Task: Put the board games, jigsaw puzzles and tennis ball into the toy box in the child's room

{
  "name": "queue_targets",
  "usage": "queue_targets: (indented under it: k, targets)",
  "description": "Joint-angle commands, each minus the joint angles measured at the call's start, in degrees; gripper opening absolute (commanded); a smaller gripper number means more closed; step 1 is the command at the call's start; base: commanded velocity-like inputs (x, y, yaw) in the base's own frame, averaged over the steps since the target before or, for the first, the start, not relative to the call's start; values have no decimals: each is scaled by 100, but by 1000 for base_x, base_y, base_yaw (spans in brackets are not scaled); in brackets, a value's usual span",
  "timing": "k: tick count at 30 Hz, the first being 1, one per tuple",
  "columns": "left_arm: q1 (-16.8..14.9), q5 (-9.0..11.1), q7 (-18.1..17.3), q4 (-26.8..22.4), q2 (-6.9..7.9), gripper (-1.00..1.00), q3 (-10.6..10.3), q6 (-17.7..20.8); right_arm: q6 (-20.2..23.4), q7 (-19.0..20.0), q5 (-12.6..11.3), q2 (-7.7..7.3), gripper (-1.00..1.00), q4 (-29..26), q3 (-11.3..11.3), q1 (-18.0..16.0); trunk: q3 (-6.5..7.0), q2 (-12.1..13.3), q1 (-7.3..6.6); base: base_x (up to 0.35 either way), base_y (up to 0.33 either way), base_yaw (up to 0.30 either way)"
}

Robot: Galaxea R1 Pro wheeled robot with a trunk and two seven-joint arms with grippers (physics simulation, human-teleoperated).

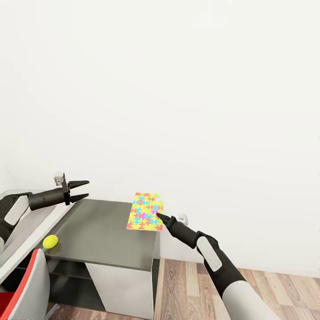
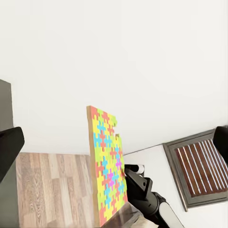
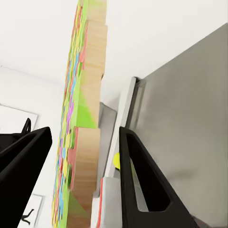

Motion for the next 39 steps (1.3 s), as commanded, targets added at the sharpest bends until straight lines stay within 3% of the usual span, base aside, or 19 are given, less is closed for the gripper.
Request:
queue_targets:
  k: [1,11,23,39]
  targets:
    - [-6,14,-19,5,6,100,-24,14,34,-5,-36,1,-100,-1,-1,-4,10,35,-22,-32,0,0]
    - [-6,14,-19,5,6,100,-26,17,31,-15,-35,12,-100,-2,13,-4,193,436,-241,-6,0,10]
    - [-6,14,-19,5,-2,100,-56,12,34,-15,-35,11,-100,-1,17,-4,468,917,-505,0,0,165]
    - [-6,14,-19,-4,-2,100,-58,13,32,-17,-27,16,-100,-8,31,-4,759,1559,-856,0,0,6]
